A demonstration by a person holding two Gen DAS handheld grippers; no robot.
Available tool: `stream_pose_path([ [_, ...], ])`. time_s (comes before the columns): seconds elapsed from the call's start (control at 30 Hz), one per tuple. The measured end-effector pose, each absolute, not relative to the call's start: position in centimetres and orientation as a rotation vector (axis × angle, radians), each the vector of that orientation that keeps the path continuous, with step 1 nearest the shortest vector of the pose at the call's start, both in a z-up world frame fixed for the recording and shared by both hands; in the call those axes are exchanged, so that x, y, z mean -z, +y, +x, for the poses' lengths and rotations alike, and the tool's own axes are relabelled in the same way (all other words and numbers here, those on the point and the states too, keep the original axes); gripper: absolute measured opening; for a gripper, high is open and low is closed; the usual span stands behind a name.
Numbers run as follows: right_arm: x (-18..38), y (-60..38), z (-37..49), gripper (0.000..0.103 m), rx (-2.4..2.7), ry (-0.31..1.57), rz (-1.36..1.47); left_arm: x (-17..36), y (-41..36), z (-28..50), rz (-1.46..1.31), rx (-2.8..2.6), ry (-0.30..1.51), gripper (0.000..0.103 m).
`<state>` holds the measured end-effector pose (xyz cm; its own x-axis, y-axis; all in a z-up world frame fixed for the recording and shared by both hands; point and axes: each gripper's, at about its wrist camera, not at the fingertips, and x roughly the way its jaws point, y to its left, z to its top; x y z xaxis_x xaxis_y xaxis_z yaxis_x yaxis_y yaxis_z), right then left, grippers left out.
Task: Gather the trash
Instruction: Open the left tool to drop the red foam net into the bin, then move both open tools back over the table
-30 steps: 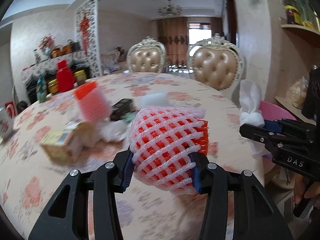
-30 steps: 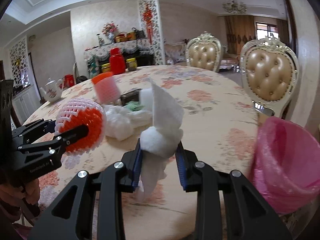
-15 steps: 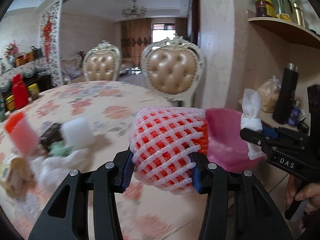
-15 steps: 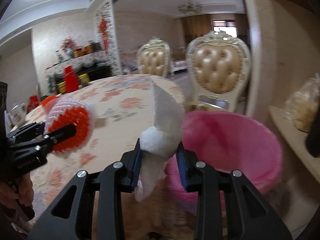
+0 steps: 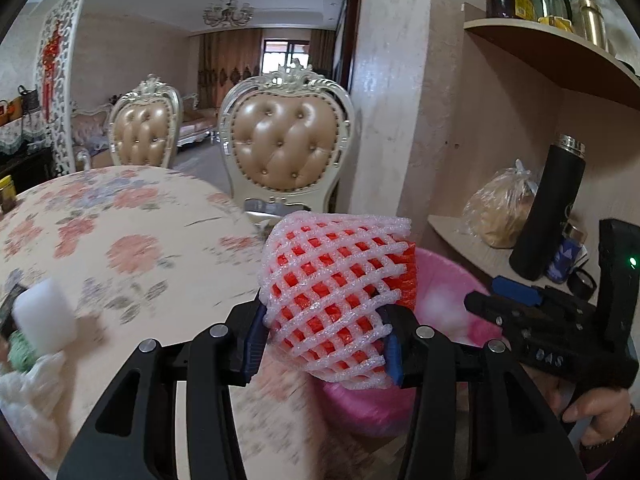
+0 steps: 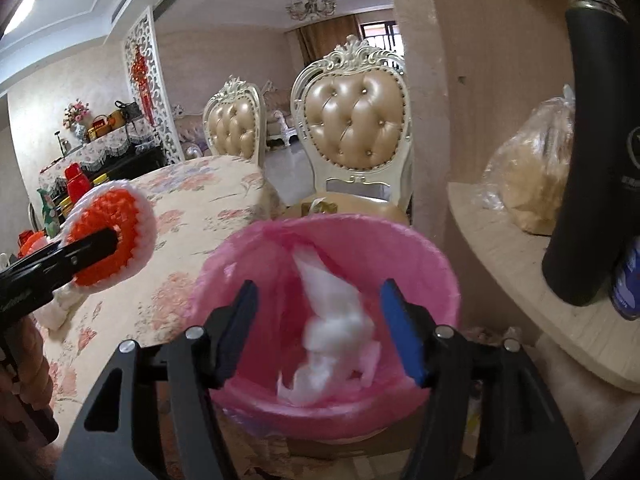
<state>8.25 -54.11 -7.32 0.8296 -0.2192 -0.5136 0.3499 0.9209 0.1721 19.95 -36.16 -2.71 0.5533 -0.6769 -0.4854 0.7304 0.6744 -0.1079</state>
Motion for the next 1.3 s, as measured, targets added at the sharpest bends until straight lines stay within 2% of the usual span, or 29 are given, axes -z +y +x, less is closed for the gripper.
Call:
stream_pose_path([
  [0.13, 7.4, -55.8, 6.4, 0.063, 0.348, 0.497, 0.280, 3.1, -39.3, 20.5, 0.117, 0.870, 0.536, 0.046],
  [0.2, 7.5, -56.6, 5.5, 0.063, 0.371, 0.493, 0.296, 3.5, -40.9, 20.7, 0.114, 0.892, 0.547, 0.052],
  [0.23, 7.6, -57.0, 5.0, 0.063, 0.382, 0.494, 0.304, 3.7, -41.5, 20.8, 0.112, 0.900, 0.551, 0.063],
  [0.27, 7.7, -57.2, 4.7, 0.063, 0.390, 0.494, 0.309, 4.0, -42.2, 20.8, 0.113, 0.904, 0.551, 0.079],
  [0.33, 7.7, -57.6, 3.9, 0.063, 0.405, 0.488, 0.316, 4.2, -42.8, 20.7, 0.108, 0.907, 0.536, 0.086],
  [0.47, 7.5, -57.4, 3.4, 0.063, 0.412, 0.473, 0.330, 4.5, -42.6, 20.6, 0.100, 0.905, 0.537, 0.086],
  [0.63, 7.0, -55.2, 4.3, 0.063, 0.359, 0.468, 0.310, 4.0, -38.8, 20.3, 0.092, 0.855, 0.528, 0.088],
  [0.7, 6.8, -53.9, 4.9, 0.063, 0.329, 0.470, 0.299, 3.9, -36.0, 20.1, 0.094, 0.813, 0.514, 0.091],
  [0.93, 6.4, -47.3, 8.3, 0.063, 0.184, 0.506, 0.265, 3.8, -24.4, 19.1, 0.088, 0.612, 0.484, 0.092],
  [1.3, 6.4, -31.2, 15.8, 0.063, -0.145, 0.582, 0.186, 4.1, -5.2, 17.5, 0.071, 0.239, 0.472, 0.092],
])
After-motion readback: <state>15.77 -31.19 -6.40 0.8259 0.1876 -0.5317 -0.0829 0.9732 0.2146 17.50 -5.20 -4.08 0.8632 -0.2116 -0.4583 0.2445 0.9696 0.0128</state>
